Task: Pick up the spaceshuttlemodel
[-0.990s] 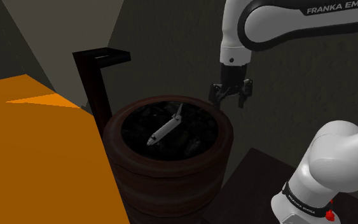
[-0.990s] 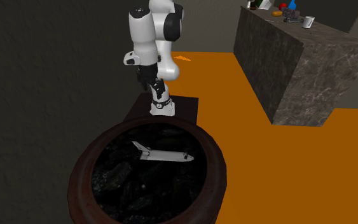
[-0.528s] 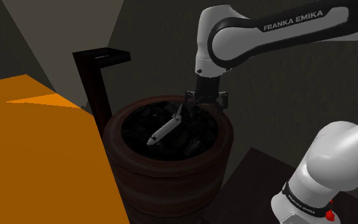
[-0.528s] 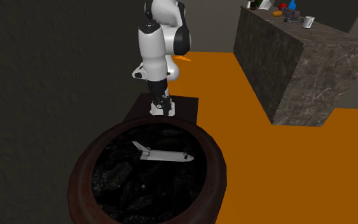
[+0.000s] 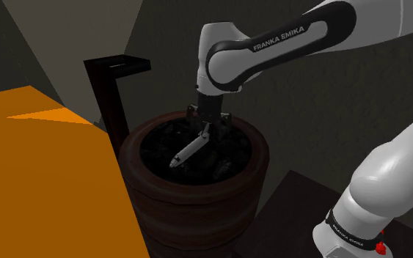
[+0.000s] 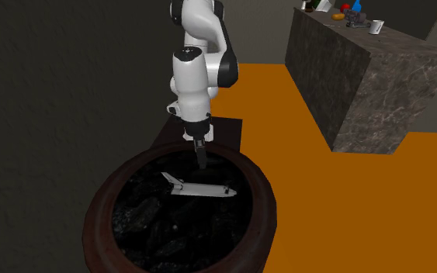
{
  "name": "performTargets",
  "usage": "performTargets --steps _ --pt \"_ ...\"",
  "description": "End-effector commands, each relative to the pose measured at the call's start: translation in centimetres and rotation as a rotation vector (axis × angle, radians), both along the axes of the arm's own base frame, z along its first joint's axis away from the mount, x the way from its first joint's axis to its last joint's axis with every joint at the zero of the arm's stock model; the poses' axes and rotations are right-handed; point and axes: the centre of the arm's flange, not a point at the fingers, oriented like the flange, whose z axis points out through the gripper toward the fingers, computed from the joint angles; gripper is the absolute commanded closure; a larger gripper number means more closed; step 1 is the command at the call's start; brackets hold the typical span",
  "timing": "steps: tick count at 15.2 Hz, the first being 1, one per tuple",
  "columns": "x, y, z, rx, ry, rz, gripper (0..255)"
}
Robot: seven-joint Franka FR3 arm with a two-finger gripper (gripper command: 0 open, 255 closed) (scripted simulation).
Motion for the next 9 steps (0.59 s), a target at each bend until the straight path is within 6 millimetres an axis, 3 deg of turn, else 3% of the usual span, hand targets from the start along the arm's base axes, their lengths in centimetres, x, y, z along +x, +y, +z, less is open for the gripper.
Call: performTargets --steps 1,4,9 --pt "2.3 0.5 -1.1 0.008 -0.015 -0.099 0" --pt "5.6 0.7 -2.2 0.017 -0.035 -0.232 0" --pt "5.6 0.7 -4.8 0.017 -0.035 -0.232 0"
